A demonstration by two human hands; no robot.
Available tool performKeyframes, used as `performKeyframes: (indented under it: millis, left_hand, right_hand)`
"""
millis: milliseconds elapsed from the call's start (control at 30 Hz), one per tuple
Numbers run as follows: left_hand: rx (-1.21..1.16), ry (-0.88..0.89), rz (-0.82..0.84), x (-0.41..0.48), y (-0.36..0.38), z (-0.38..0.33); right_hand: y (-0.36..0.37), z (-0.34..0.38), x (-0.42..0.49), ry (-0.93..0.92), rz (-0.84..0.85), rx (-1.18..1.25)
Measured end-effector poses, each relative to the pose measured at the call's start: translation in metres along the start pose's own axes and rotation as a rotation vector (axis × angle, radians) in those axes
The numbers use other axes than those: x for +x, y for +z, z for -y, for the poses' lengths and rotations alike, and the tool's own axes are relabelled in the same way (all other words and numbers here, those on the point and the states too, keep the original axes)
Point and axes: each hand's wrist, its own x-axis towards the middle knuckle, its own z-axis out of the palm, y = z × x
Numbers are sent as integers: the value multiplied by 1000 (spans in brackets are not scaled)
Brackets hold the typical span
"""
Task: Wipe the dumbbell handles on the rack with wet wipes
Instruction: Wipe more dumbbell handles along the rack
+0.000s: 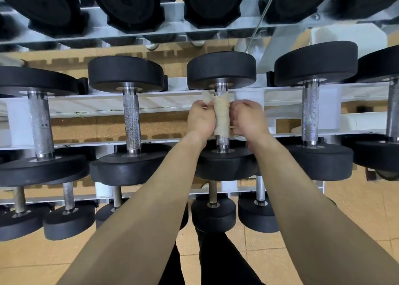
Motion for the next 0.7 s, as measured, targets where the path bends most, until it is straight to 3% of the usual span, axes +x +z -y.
performKeyframes:
  millis: [133,367,567,700]
  left_hand:
    - [215,19,110,4,-5,-5]
    - [698,336,157,5,-20,-12]
    - [465,221,133,-4,-24,-14]
    - [367,259,79,-14,-21,-12]
  right_hand:
    - [18,8,-9,-22,60,-9]
    - [35,15,-14,-168,-60,-178]
    - [39,22,-9,-78,-36,-91]
    - [27,17,-4,-10,38,-80]
